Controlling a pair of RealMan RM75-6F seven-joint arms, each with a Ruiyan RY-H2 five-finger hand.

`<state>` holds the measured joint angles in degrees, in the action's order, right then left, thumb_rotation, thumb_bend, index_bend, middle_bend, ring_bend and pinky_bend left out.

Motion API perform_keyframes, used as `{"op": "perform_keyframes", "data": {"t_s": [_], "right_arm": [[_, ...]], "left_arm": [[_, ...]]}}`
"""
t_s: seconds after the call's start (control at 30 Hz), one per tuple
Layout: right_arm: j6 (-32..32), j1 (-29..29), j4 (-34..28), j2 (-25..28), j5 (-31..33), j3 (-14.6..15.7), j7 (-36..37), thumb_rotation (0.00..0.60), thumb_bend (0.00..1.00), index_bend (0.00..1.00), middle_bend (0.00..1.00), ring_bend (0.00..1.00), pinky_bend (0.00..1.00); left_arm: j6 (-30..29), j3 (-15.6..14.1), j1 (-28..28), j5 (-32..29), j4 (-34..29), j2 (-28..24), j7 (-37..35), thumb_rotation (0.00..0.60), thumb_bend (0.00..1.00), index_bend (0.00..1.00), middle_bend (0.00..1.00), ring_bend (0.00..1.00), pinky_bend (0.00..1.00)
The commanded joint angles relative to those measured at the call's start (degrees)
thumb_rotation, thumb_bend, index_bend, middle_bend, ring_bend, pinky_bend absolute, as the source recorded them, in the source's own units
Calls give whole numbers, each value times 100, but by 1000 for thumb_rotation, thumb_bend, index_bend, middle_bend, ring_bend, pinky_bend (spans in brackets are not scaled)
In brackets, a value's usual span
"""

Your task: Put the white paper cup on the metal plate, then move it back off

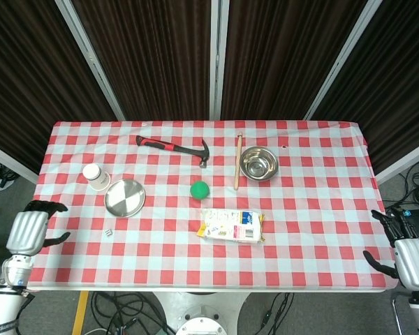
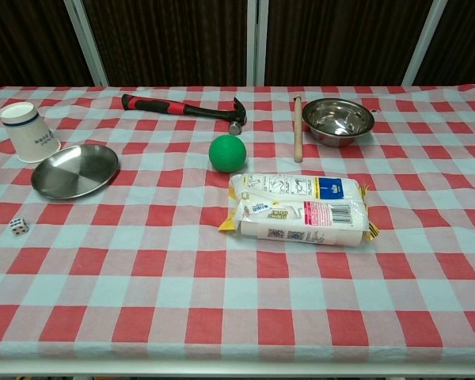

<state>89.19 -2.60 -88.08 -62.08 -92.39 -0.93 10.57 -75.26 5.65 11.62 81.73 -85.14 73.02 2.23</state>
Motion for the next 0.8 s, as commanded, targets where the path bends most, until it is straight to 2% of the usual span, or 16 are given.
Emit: {"op": "perform_keyframes", "data": {"t_s": [0.03,0.17,0.27,0.37,0.57,0.8], "right_arm": [[-33,-10,4,-9,2,8,13,600,145,126,217,49,185],[-50,-8,9,-20,23,9,17,600,145,125,221,53,185],[-40,0,0,-7,36,0,-4,600,146,125,226,58,185],[-57,-4,-14,4,39,1,-15,600,145,125,230,58,185],[-74,-23,-54,7,27,-6,-46,600,145,125,233,58,185],[-99,-22,-64,2,42,0,-61,600,145,125,235,58,185]], "left_arm": [[738,97,500,-100,310,279,-130,600,173,458,580,550,635],[1421,91,878,-264,524,530,-278,600,193,490,738,733,859],[1818,21,1069,-312,701,698,-481,600,199,505,821,817,930],[2077,-66,1202,-319,950,886,-584,600,204,509,861,852,954],[2198,-186,1283,-360,1344,1181,-516,600,209,505,897,872,961],[2157,-283,1193,-502,1185,1149,-486,600,214,499,908,878,962]]}}
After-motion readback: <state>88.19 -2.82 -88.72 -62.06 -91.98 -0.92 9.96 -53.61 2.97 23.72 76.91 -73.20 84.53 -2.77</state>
